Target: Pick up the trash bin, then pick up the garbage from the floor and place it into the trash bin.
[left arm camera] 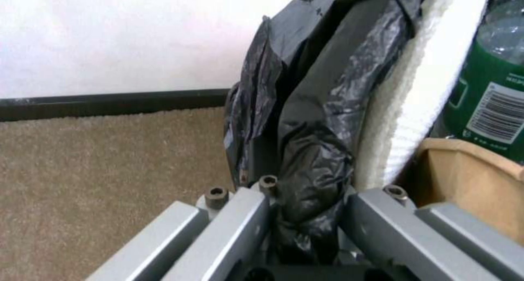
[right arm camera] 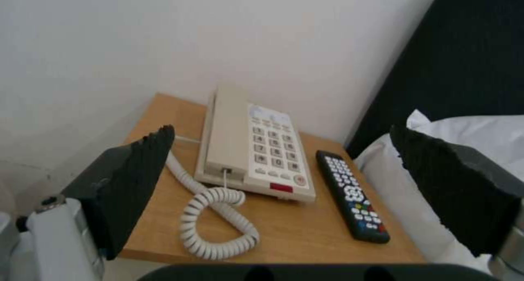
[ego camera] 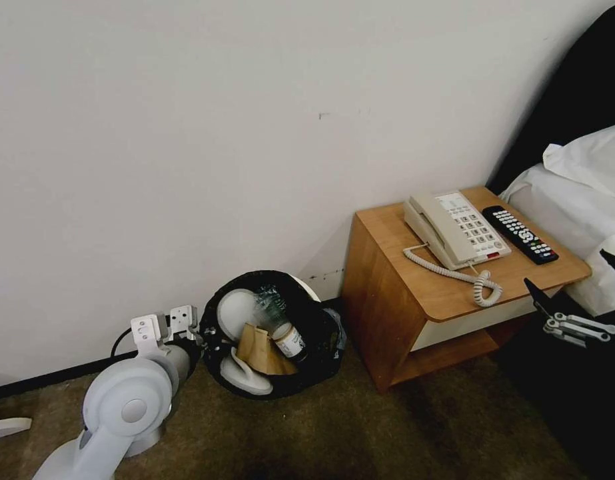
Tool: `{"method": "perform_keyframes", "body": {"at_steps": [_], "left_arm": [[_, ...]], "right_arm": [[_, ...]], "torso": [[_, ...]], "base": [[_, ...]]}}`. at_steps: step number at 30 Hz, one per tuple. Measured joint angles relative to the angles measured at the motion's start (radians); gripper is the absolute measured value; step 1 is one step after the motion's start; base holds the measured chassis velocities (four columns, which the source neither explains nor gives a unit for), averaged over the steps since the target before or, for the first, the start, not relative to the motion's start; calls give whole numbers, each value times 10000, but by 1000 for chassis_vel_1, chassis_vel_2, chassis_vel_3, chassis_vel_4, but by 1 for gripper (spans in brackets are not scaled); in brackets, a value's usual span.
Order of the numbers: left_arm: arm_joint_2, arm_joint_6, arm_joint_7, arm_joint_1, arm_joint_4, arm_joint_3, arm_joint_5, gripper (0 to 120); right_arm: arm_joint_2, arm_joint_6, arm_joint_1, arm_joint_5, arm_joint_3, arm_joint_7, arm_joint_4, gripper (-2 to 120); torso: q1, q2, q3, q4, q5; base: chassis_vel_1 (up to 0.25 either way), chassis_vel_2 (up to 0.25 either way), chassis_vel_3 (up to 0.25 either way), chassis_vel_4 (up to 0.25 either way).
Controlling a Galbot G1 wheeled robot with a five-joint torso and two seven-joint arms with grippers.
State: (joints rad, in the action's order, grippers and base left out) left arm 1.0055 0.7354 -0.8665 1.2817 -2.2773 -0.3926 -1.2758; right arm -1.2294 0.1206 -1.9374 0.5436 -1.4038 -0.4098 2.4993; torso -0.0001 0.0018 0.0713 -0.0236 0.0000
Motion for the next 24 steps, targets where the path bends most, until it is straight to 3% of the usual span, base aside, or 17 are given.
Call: {"method": "perform_keyframes", "body": {"at_steps": [24], "left_arm": [[-83, 1, -41, 355, -426, -118, 53, 0]], "right_arm": [[-180, -291, -12, -382, 184, -360, 13, 100]], "torso": [[1, 0, -1, 0, 0]], "base": [[0, 0, 0, 0]]}}
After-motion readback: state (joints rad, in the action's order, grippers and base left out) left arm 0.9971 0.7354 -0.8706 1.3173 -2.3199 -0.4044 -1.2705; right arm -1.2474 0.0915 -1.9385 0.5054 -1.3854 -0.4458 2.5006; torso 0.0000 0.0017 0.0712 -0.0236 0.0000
